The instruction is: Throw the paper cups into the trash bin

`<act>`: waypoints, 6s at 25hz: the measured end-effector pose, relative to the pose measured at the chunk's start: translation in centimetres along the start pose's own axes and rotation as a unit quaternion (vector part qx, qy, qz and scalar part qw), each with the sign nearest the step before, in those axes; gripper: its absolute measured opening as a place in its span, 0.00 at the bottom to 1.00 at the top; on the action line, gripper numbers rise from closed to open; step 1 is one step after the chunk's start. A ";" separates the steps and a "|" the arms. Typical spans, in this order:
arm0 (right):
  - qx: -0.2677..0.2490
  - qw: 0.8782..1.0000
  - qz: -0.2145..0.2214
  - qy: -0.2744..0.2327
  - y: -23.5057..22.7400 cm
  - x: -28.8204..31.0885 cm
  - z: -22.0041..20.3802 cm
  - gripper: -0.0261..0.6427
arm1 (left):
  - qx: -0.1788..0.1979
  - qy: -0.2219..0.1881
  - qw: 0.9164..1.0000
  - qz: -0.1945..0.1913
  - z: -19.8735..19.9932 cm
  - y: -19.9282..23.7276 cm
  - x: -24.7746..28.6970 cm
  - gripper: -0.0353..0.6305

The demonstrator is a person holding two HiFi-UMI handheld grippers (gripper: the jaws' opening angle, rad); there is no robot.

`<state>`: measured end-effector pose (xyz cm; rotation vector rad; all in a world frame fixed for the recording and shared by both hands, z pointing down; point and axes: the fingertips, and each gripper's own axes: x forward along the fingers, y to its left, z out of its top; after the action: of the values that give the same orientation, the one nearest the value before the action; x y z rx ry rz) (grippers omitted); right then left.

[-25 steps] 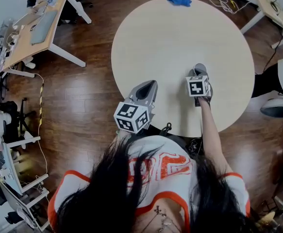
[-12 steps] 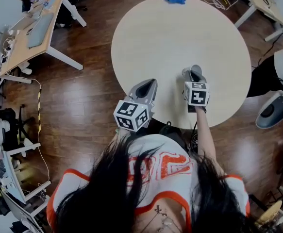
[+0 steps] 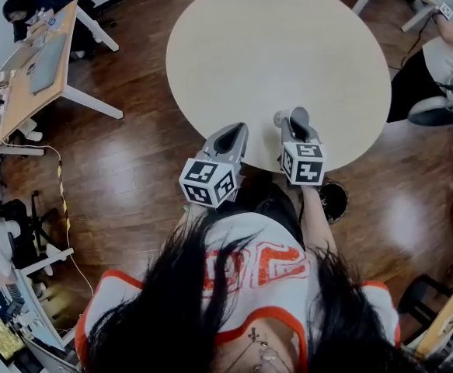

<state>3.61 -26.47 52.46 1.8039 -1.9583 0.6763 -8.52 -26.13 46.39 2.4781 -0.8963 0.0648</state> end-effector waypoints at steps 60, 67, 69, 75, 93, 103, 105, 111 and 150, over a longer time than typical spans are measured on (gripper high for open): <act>0.240 0.940 -0.241 0.005 -20.0 -32.1 -26.7 0.09 | 0.094 0.175 0.948 -0.247 -19.1 -33.8 4.1 0.05; 0.267 0.930 -0.252 0.001 -20.4 -31.9 -29.6 0.09 | 0.117 0.211 0.918 -0.314 -22.9 -36.4 5.2 0.05; 0.268 0.930 -0.253 0.007 -20.4 -31.1 -30.6 0.09 | 0.125 0.228 0.906 -0.333 -24.4 -36.5 5.2 0.05; 0.281 0.928 -0.240 0.041 -21.2 -27.0 -34.9 0.09 | 0.134 0.293 0.882 -0.343 -29.7 -35.4 5.4 0.05; 0.341 0.907 -0.161 0.187 -24.9 -15.6 -45.1 0.21 | 0.129 0.318 0.891 -0.298 -30.2 -30.6 8.7 0.05; 0.362 0.901 -0.221 0.092 -25.7 -19.9 -41.0 0.04 | 0.131 0.322 0.883 -0.317 -30.0 -32.1 9.0 0.05; 0.370 0.899 -0.229 0.057 -25.4 -21.1 -38.9 0.04 | 0.130 0.321 0.882 -0.321 -29.9 -32.6 9.0 0.05; 0.355 0.899 -0.254 -0.015 -24.0 -25.7 -32.6 0.04 | 0.126 0.313 0.880 -0.333 -29.7 -34.1 8.8 0.05; 0.321 0.906 -0.256 -0.101 -18.4 -32.2 -24.7 0.04 | 0.130 0.249 0.897 -0.342 -25.7 -34.6 5.4 0.05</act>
<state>23.98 13.07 55.08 2.7354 -1.3224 1.0552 19.98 5.56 54.79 2.6759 0.2288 0.5743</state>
